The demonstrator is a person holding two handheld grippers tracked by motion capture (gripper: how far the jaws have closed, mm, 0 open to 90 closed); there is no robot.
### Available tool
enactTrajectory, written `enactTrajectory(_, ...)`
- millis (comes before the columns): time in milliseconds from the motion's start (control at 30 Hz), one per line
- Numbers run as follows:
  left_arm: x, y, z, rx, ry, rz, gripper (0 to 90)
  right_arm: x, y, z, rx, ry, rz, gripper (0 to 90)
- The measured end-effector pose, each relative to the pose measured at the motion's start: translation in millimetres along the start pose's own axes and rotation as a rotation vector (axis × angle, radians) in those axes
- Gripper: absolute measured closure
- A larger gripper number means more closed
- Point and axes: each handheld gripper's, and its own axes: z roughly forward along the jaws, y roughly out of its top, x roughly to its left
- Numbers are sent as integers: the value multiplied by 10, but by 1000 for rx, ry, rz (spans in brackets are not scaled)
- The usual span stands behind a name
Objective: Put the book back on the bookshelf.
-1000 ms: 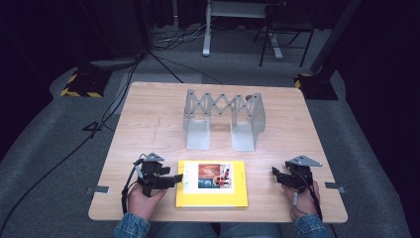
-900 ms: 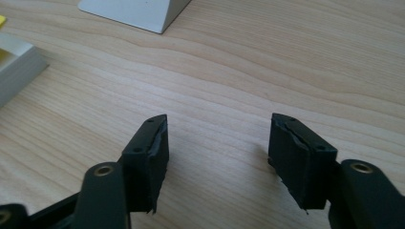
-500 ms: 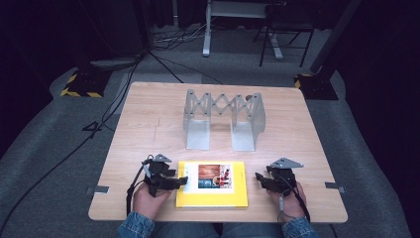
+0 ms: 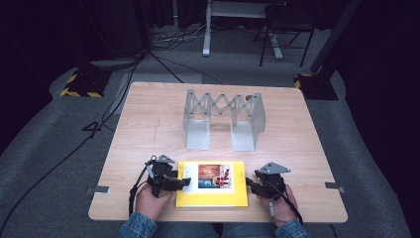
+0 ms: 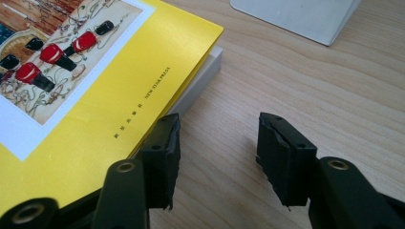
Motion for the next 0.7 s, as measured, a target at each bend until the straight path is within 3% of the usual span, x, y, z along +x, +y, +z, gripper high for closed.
enactTrajectory(300, -29, -16, 12, -22, 16, -23, 363, 25, -23, 1, -21, -5, 10, 543)
enactTrajectory(600, -52, -6, -22, -9, 30, -34, 384, 57, -27, 5, -33, -10, 16, 598)
enactTrajectory(700, -61, -13, -88, -58, 10, -25, 434, 61, -33, 9, -40, -12, 17, 605)
